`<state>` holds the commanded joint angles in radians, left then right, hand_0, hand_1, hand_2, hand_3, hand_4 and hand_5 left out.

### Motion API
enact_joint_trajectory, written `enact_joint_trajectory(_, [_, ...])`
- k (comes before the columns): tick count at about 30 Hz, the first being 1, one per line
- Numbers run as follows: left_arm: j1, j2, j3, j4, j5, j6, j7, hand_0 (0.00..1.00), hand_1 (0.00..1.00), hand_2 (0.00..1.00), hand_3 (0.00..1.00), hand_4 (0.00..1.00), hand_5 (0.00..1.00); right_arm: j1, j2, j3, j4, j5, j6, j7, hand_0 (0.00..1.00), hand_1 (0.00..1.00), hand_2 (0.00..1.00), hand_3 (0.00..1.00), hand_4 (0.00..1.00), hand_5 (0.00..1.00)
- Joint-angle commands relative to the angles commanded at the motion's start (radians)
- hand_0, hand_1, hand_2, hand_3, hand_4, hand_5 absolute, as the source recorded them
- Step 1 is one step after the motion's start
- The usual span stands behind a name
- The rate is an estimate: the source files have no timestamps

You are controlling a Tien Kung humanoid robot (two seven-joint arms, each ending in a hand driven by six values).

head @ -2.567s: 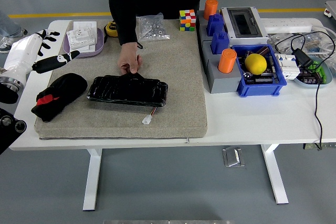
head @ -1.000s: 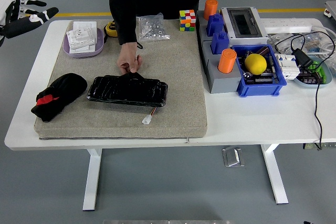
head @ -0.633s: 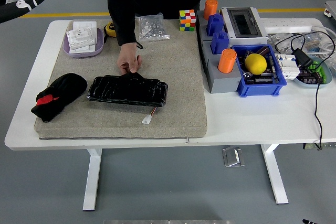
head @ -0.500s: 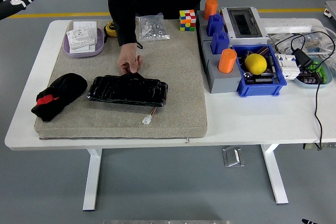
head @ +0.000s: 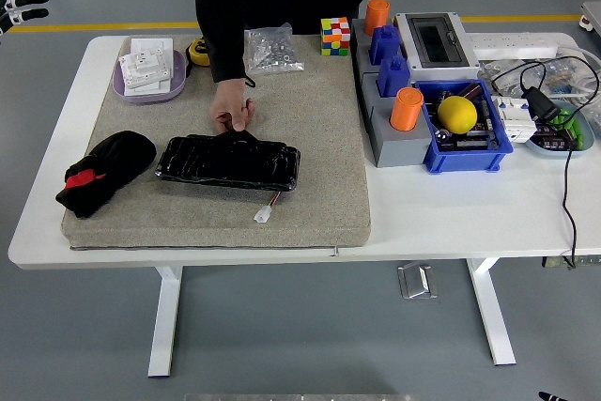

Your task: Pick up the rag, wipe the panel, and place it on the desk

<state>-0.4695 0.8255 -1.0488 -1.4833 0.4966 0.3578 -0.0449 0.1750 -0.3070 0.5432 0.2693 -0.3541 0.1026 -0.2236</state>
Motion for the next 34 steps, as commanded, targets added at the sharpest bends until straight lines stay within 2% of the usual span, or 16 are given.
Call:
enact_joint_trajectory(4, [-0.002, 0.006, 0.002, 0.003, 0.006, -0.013, 0.005, 0.639, 0.66, 0.705, 0.724, 0.902, 0.516, 0.0, 0.0, 0.0, 0.001, 0.001, 0.0, 0.0, 0.792, 0.648, 0.714, 0.655, 0.998, 0.514])
enact_joint_trajectory(8, [-0.007, 0.007, -0.008, 0.009, 0.097, -0.01, 0.005, 0.646, 0.663, 0.705, 0.707, 0.896, 0.502, 0.002, 0.001, 0.0, 0.002, 0.0, -0.001, 0.001, 0.791, 0.648, 0.714, 0.655, 0.998, 0.516])
enact_joint_trajectory(14, [-0.026, 0.018, -0.028, 0.01, 0.335, -0.004, 0.004, 0.65, 0.666, 0.704, 0.697, 0.875, 0.478, 0.005, -0.001, -0.001, 0.004, -0.001, -0.002, 0.001, 0.791, 0.648, 0.714, 0.655, 0.998, 0.515])
enact_joint_trajectory(23, [-0.057, 0.069, -0.012, -0.026, 0.707, -0.046, 0.078, 0.646, 0.669, 0.705, 0.692, 0.868, 0.464, 0.005, -0.011, -0.009, 0.005, 0.0, -0.002, 0.0, 0.789, 0.648, 0.714, 0.655, 0.998, 0.514])
enact_joint_trajectory(27, [-0.058, 0.08, -0.01, -0.034, 0.852, -0.059, 0.101, 0.645, 0.669, 0.705, 0.692, 0.867, 0.458, 0.007, -0.014, -0.01, 0.006, -0.001, -0.004, 0.0, 0.789, 0.648, 0.714, 0.655, 0.998, 0.514])
enact_joint_trajectory(31, [-0.055, 0.094, -0.006, -0.043, 0.954, -0.067, 0.112, 0.645, 0.669, 0.705, 0.692, 0.867, 0.458, 0.007, -0.016, -0.007, 0.006, -0.003, -0.004, 0.0, 0.789, 0.648, 0.714, 0.655, 0.998, 0.514])
enact_joint_trajectory(34, [-0.056, 0.107, 0.003, -0.044, 0.956, -0.07, 0.116, 0.647, 0.67, 0.705, 0.694, 0.869, 0.453, 0.008, -0.019, -0.008, 0.007, -0.004, -0.004, -0.001, 0.79, 0.648, 0.714, 0.656, 0.998, 0.515])
